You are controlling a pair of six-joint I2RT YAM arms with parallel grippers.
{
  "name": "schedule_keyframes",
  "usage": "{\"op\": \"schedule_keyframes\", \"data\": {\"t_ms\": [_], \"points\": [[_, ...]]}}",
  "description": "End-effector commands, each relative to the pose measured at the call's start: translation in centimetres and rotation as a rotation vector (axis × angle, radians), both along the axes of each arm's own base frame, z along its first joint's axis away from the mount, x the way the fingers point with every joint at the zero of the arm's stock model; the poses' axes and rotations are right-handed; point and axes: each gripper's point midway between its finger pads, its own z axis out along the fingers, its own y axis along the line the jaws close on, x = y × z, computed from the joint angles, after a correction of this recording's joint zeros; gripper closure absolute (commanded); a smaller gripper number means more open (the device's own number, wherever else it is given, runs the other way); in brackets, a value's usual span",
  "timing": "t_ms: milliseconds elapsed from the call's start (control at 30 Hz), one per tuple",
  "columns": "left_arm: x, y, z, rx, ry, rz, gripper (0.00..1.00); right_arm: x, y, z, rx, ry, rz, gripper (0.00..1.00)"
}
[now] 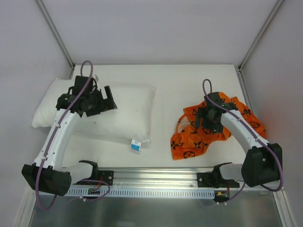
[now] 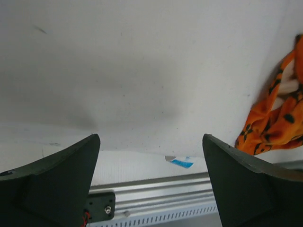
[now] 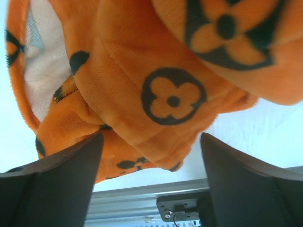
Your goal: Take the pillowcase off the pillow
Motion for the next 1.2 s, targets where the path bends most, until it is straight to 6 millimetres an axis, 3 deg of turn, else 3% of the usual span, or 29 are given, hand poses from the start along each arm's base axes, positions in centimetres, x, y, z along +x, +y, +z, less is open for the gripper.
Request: {"op": "schedule_keyframes", "data": {"t_ms": [0, 67, 200, 233, 267, 333, 367, 400, 467, 500, 533, 567, 600, 633, 667, 733, 767, 800, 867, 900, 967, 1000, 1033, 1100, 1133, 1167], "points": [[-2.7, -1.5, -5.9, 0.022, 0.199, -0.009, 0.10, 1.4, 2.0, -2.3, 0.048, 0.023, 0.008, 0.17], [-3.3, -2.2, -8.2, 0.039, 0.249, -0.020, 0.15, 3.4, 2.2, -2.4, 0.036, -0.002, 0.004, 0.30], [-3.4, -2.8, -11.2, 0.043, 0.312, -0.010, 0.21, 8.6, 2.9, -1.0, 0.072, -0.003, -0.012, 0.99], [-3.2, -2.9, -11.9, 0.047, 0.328, -0.008, 0.24, 10.0, 2.6, -0.6, 0.081, -0.009, -0.032, 0.99], [-2.8, -2.8, -12.3, 0.053, 0.325, 0.013, 0.35, 12.9, 2.7, 2.9, 0.096, -0.099, -0.048, 0.99], [-2.0, -2.6, -13.4, 0.074, 0.344, 0.033, 0.54, 15.3, 2.8, 6.7, 0.109, -0.199, -0.059, 0.99], [-1.4, -2.7, -13.6, 0.078, 0.343, 0.036, 0.62, 17.1, 3.0, 10.4, 0.128, -0.299, -0.065, 0.99], [0.4, -2.7, -12.8, 0.094, 0.300, 0.046, 0.80, 17.7, 2.9, 12.2, 0.133, -0.349, -0.070, 0.99], [2.5, -3.0, -13.5, 0.123, 0.320, 0.032, 0.90, 18.4, 2.7, 16.3, 0.145, -0.462, -0.093, 0.99], [5.2, -3.7, -11.3, 0.111, 0.254, 0.029, 0.93, 18.4, 2.5, 17.4, 0.143, -0.492, -0.102, 0.99], [6.7, -4.0, -12.2, 0.122, 0.276, 0.023, 0.94, 18.3, 2.1, 18.1, 0.137, -0.515, -0.115, 0.99], [9.6, -5.0, -9.6, 0.104, 0.197, 0.005, 0.93, 17.8, 1.7, 19.3, 0.127, -0.549, -0.126, 0.97], [11.1, -5.7, -10.0, 0.098, 0.206, -0.013, 0.89, 17.4, 1.5, 19.4, 0.120, -0.550, -0.120, 0.86], [12.4, -6.2, -9.1, 0.086, 0.179, -0.026, 0.86, 17.0, 1.3, 19.4, 0.113, -0.542, -0.114, 0.66], [14.5, -6.8, -6.3, 0.066, 0.109, -0.028, 0.84, 16.1, 1.1, 19.0, 0.093, -0.518, -0.094, 0.26], [15.8, -8.2, -5.0, 0.026, 0.087, -0.073, 0.61, 15.1, 0.7, 18.0, 0.066, -0.476, -0.079, 0.01], [16.7, -8.5, -3.0, 0.009, 0.043, -0.080, 0.49, 13.8, 0.1, 17.0, 0.035, -0.441, -0.077, 0.01], [16.8, -8.7, -2.1, 0.003, 0.024, -0.085, 0.29, 13.2, -0.2, 16.5, 0.026, -0.432, -0.079, 0.03], [16.5, -8.6, -0.9, 0.000, 0.003, -0.097, 0.17, 11.8, -0.8, 16.6, 0.018, -0.451, -0.091, 0.04], [15.9, -8.6, 0.2, -0.007, -0.019, -0.103, 0.16, 10.8, -1.0, 14.9, 0.007, -0.417, -0.093, 0.04], [14.4, -8.2, 0.1, -0.008, -0.005, -0.109, 0.16, 9.6, -1.4, 15.0, 0.008, -0.445, -0.102, 0.04], [13.3, -8.0, 1.4, -0.015, -0.033, -0.115, 0.16, 9.1, -1.5, 14.6, 0.007, -0.442, -0.101, 0.04], [12.3, -7.8, 0.5, -0.008, -0.009, -0.123, 0.16, 8.4, -1.6, 13.4, 0.003, -0.418, -0.100, 0.04], [10.3, -7.2, 1.9, -0.006, -0.046, -0.141, 0.16, 7.5, -1.6, 12.8, 0.008, -0.437, -0.069, 0.04], [9.1, -7.0, 0.9, -0.003, -0.019, -0.154, 0.15, 7.2, -1.6, 12.7, 0.006, -0.447, -0.062, 0.04], [8.3, -7.2, 1.0, -0.016, -0.023, -0.184, 0.15, 7.1, -1.8, 12.7, 0.000, -0.462, -0.063, 0.04]]}}
